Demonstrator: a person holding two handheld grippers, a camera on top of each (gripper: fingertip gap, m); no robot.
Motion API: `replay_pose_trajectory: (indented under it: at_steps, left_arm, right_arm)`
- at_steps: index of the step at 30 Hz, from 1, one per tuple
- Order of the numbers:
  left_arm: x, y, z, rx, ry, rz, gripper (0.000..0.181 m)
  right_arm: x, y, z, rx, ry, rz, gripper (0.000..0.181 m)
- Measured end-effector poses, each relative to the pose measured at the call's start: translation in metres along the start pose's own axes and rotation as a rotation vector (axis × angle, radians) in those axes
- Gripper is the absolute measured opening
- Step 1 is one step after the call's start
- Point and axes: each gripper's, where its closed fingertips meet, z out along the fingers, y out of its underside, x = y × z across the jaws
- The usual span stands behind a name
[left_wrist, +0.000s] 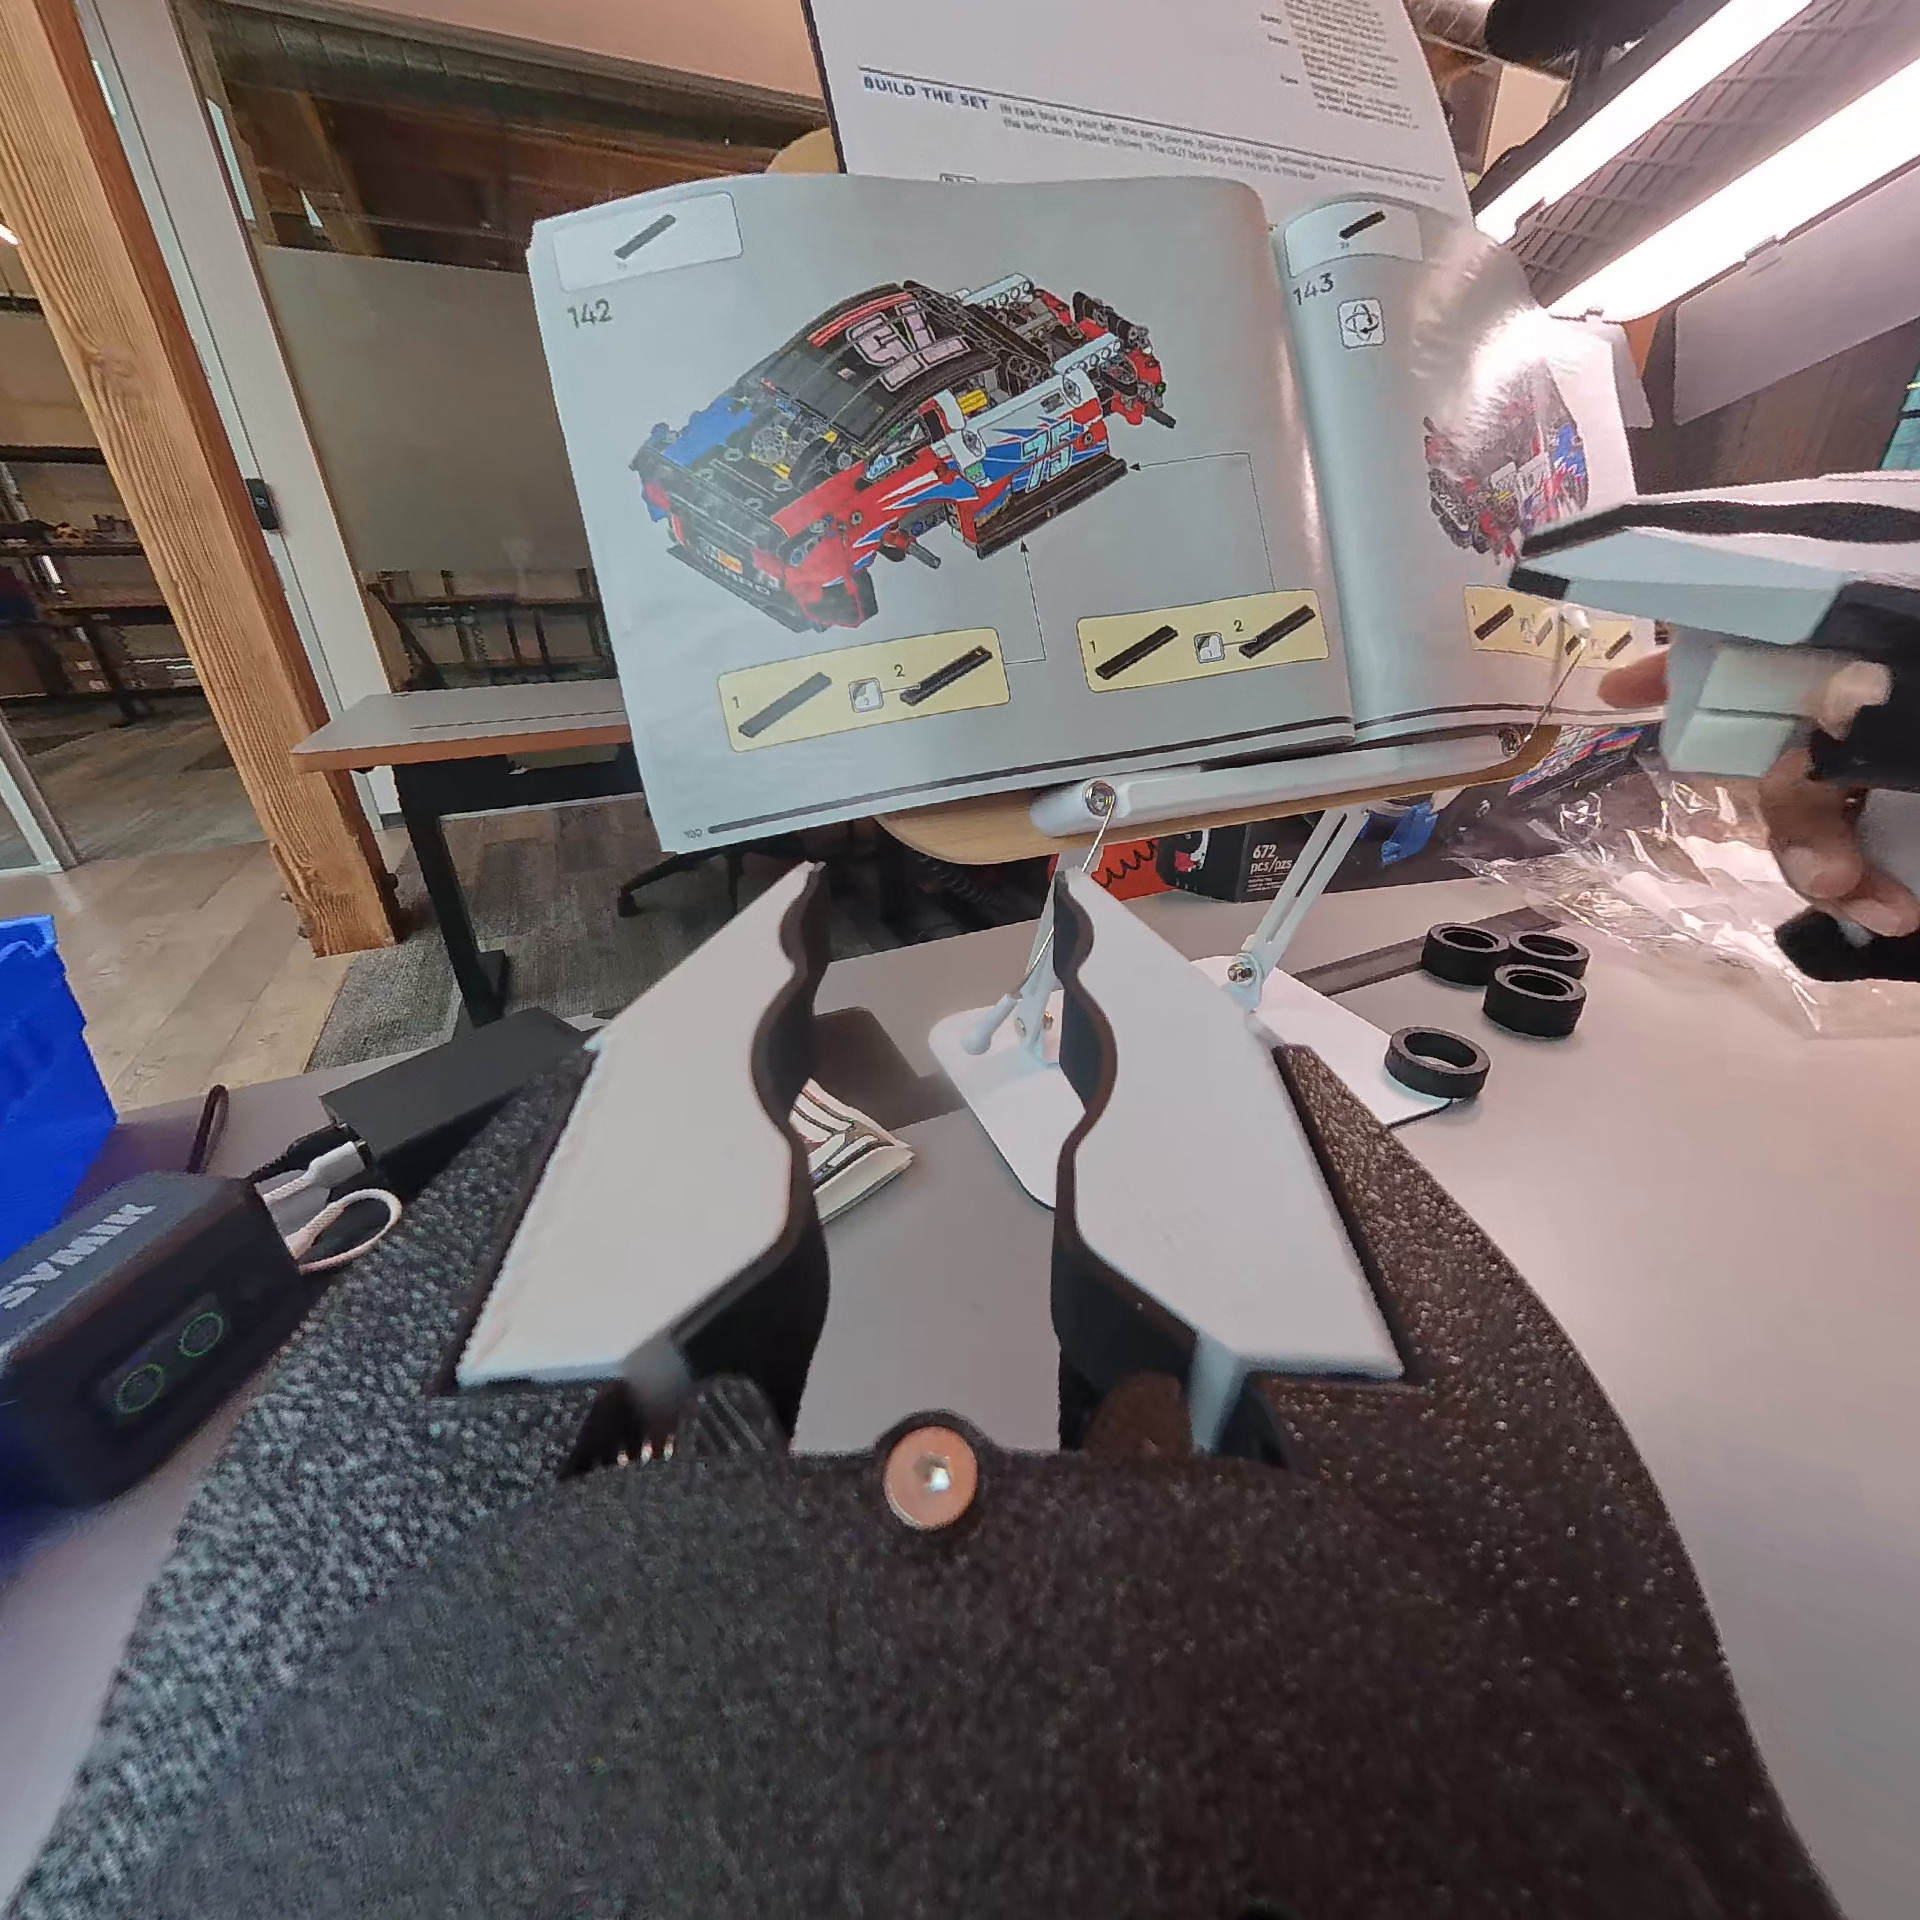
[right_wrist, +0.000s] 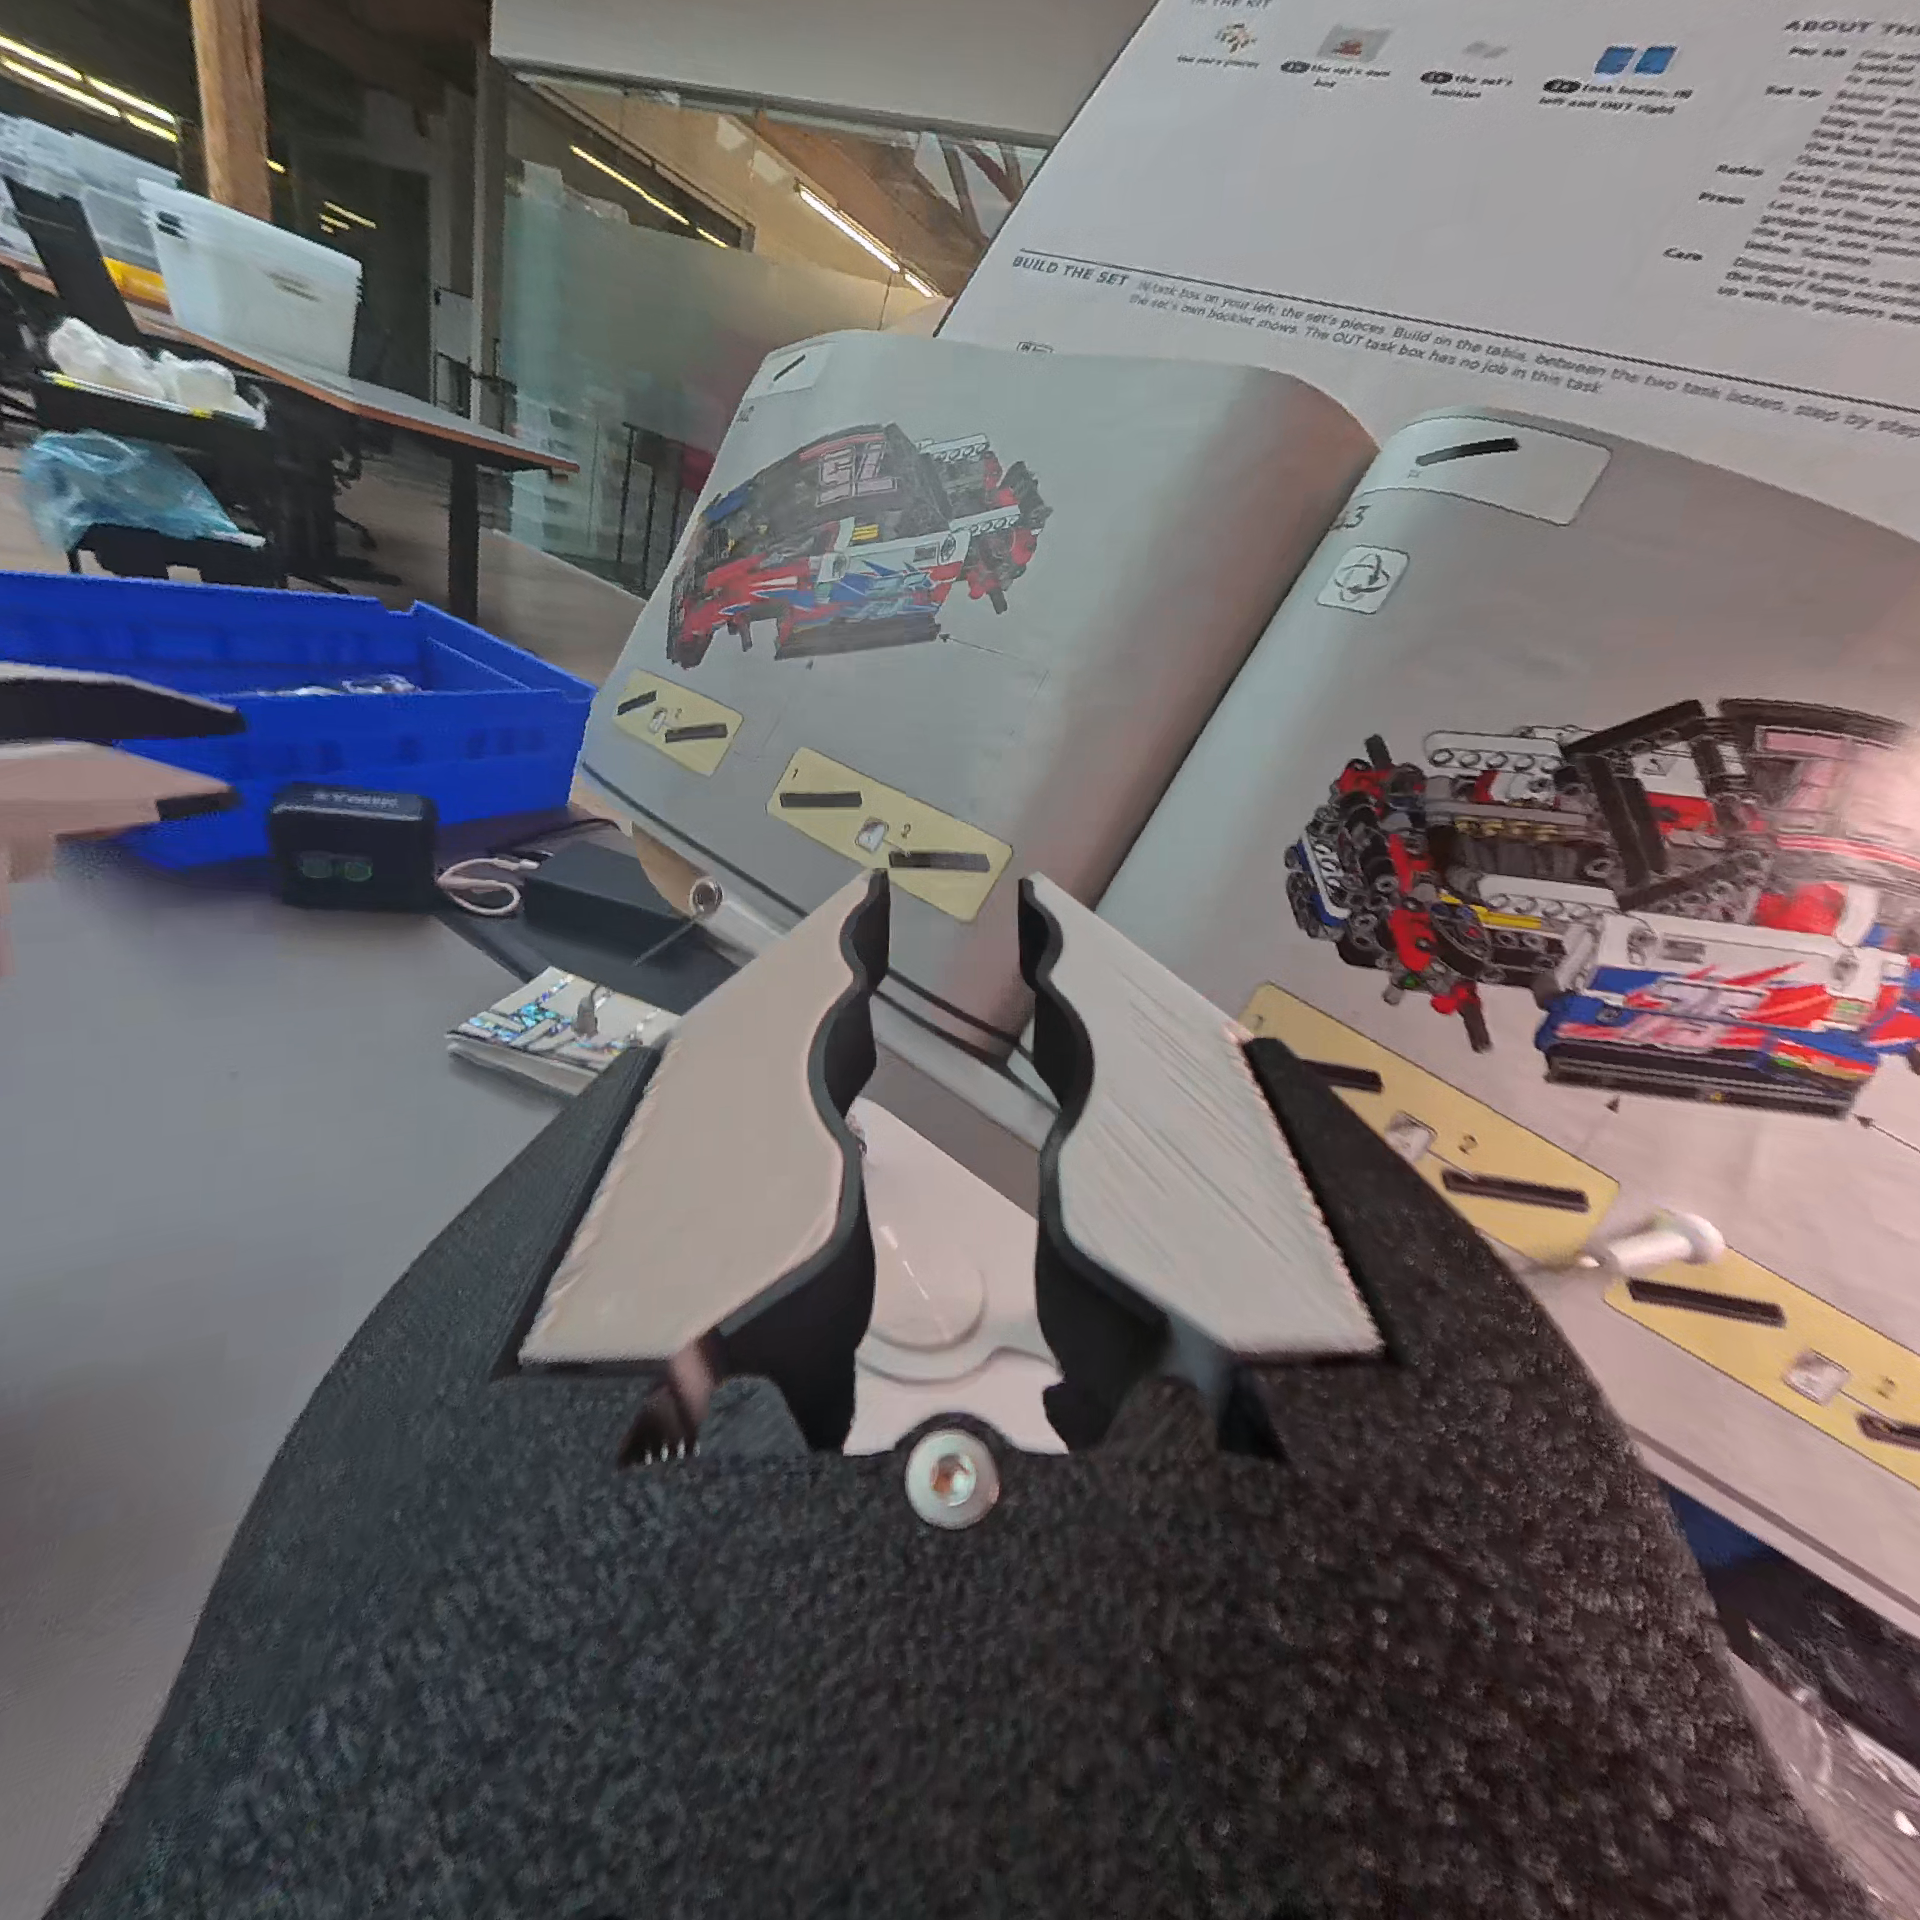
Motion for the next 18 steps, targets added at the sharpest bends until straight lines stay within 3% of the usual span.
replay_pose_trajectory:
  at_steps: [1,4,6,9,15,18]
  left_arm:
    - [0.0,0.0,0.0,0.001,0.001,-0.002,0.043]
    - [0.001,-0.003,-0.001,0.006,0.005,0.002,0.043]
    - [0.003,-0.004,-0.001,0.007,0.005,0.01,0.043]
    - [0.004,-0.003,-0.001,0.005,0.01,0.015,0.043]
    - [0.011,0.009,0.003,-0.028,0.023,0.014,0.043]
    - [0.016,0.013,0.004,-0.038,0.03,0.02,0.043]
  right_arm:
    - [0.003,0.004,-0.012,-0.012,-0.004,-0.018,0.026]
    - [0.021,0.026,-0.056,-0.113,-0.008,-0.087,0.034]
    - [0.036,0.055,-0.091,-0.258,-0.044,-0.077,0.046]
    - [0.068,0.1,-0.158,-0.504,-0.069,0.011,0.067]
    - [0.148,0.162,-0.303,-0.936,0.061,0.0,0.094]
    - [0.165,0.185,-0.353,-1.087,0.069,0.024,0.101]
